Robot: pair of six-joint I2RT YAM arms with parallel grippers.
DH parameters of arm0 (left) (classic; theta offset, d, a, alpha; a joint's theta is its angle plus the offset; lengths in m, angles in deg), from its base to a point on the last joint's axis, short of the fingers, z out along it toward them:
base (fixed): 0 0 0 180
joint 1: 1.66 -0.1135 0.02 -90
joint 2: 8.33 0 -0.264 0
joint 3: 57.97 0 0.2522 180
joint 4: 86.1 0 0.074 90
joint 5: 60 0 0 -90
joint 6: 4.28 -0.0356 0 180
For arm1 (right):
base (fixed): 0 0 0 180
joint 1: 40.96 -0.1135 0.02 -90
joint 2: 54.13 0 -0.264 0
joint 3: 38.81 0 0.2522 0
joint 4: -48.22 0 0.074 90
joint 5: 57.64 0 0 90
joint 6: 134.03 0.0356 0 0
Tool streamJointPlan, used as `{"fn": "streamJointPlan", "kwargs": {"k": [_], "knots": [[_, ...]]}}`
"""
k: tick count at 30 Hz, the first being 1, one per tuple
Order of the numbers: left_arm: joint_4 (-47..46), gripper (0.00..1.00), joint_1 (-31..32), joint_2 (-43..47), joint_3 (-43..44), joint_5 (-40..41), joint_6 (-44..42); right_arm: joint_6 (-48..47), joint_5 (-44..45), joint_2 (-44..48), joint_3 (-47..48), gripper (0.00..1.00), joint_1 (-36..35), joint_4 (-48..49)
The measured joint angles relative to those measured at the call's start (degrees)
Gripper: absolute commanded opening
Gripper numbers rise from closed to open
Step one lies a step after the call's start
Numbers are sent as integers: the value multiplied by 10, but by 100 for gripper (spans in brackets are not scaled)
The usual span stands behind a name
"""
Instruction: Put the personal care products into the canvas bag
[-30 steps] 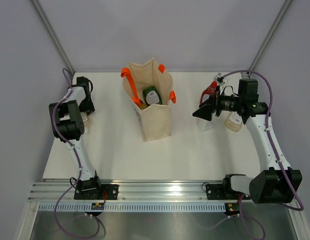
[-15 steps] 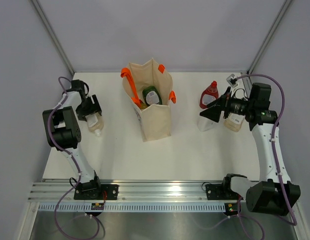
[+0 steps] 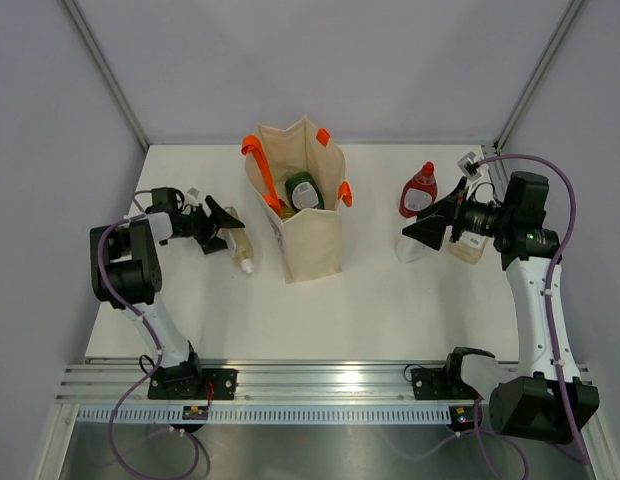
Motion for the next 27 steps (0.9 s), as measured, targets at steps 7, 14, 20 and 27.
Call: {"fn": "streamJointPlan", "kwargs": {"k": [7, 14, 20, 27], "knots": [[-115, 11, -1, 0, -65, -70, 82, -2, 0, 0, 0, 99, 1, -1], [-244, 11, -9, 0, -125, -102, 177, -3, 0, 2, -8, 100, 1, -1], [-294, 12, -14, 0, -147, -108, 213, -4, 0, 2, -12, 100, 1, -2], [-358, 12, -23, 10, -182, -120, 243, -5, 0, 2, -15, 99, 1, -2]]}}
